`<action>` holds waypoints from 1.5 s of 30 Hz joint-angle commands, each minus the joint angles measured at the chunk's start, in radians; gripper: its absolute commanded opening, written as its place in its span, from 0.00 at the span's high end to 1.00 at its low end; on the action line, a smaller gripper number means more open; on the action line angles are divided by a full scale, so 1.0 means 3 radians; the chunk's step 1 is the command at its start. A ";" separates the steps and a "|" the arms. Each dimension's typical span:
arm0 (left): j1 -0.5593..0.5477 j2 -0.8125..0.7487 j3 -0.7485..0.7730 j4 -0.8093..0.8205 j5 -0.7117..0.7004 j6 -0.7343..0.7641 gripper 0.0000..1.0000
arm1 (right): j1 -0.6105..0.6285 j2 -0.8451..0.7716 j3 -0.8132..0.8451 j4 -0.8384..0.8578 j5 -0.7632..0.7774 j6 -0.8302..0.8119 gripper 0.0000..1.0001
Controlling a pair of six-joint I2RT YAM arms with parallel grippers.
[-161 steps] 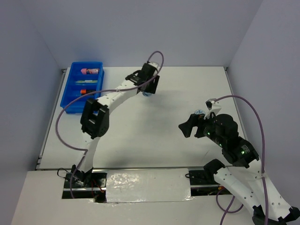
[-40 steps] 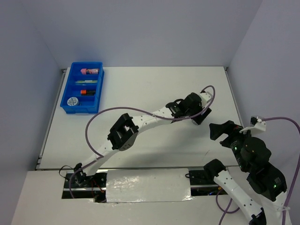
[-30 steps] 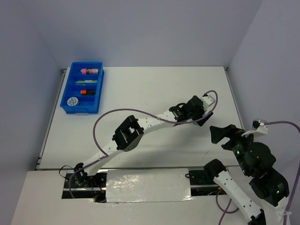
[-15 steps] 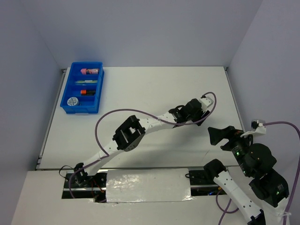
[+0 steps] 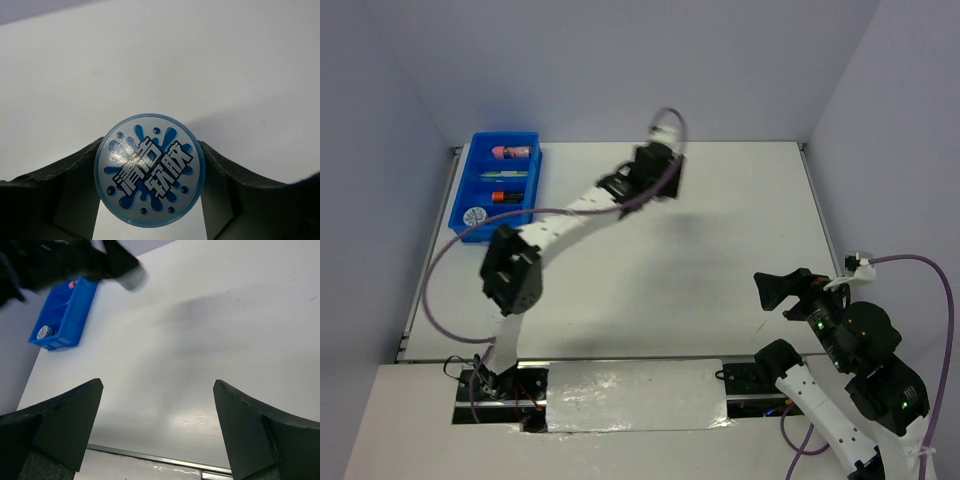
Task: Sort the stationery into containers
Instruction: Place the stationery in the storage box.
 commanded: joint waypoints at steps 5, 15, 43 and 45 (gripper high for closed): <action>0.1819 -0.1055 -0.0392 -0.1147 -0.0319 -0.0957 1.00 | -0.0005 0.0095 -0.0227 0.0503 -0.0311 -0.0020 0.00; 0.2635 -0.1168 -0.0908 -0.1286 0.0030 -0.1034 1.00 | -0.0005 0.0264 -0.0386 0.0770 -0.0608 -0.0142 0.00; 0.2865 -0.1041 -0.1369 -0.0887 -0.0282 -0.1275 0.96 | -0.0010 0.0524 -0.0458 0.0908 -0.0818 -0.0255 0.00; 0.2870 -0.1030 -0.1379 -0.0886 -0.0317 -0.1290 0.89 | -0.0005 0.0530 -0.0453 0.0913 -0.0833 -0.0255 0.00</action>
